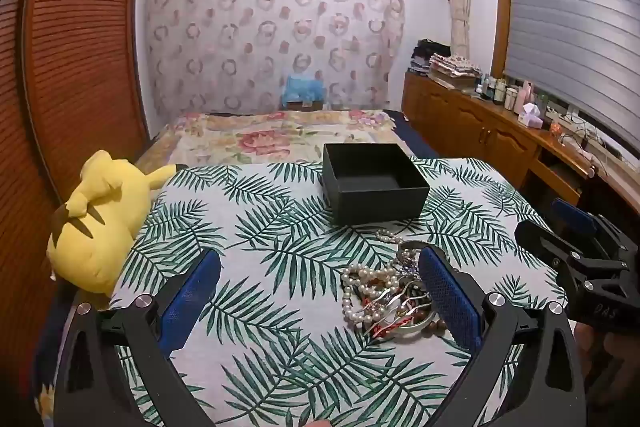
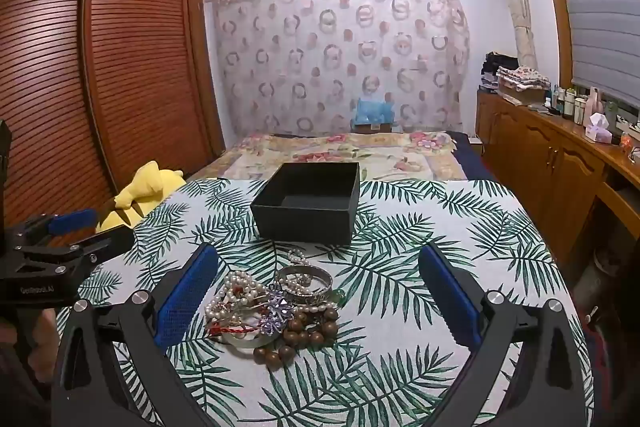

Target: Organize jewelry

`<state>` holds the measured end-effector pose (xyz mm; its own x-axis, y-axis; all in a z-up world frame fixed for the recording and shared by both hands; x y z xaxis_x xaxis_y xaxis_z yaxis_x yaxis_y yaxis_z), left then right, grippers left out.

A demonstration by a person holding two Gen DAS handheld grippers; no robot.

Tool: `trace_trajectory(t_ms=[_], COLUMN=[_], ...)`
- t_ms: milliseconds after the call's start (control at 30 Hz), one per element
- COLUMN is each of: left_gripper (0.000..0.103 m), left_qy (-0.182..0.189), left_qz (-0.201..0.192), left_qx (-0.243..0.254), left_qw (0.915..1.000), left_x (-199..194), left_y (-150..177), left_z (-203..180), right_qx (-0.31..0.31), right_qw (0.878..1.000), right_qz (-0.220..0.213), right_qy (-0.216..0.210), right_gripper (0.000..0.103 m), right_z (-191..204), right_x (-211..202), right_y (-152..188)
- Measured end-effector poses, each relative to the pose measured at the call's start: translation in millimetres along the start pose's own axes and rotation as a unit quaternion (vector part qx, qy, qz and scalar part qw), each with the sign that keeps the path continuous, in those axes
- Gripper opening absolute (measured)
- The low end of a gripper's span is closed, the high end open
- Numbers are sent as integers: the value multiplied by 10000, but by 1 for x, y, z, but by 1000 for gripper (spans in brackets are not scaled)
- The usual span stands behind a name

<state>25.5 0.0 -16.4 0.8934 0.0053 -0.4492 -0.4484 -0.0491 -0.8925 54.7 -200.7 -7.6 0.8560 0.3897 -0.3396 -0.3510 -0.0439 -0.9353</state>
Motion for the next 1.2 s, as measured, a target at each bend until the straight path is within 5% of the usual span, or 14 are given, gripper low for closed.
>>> trace_trajectory(t_ms=[1200], left_gripper=[96], left_qy=[30], left_qz=[-69], left_qx=[-2], left_qw=[10000], left_x=[-7], left_y=[-9], left_z=[-6], right_qx=[28], right_qw=[10000], right_qz=[-11], right_qy=[-12], right_gripper=[101], right_z=[0], right_x=[-1], right_y=[0])
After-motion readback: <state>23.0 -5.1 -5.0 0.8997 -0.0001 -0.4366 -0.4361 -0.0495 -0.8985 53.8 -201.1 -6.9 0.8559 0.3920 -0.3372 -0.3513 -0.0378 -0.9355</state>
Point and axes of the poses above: each gripper's, at about its wrist camera, not at the fingertips, and x roughly the way its jaws point, z to its left, y to its underside, the point moved 3 cm from there along x, roughly the way its jaws point, and after that the axes turned 6 degrees about -z, right-handed, at the moved point
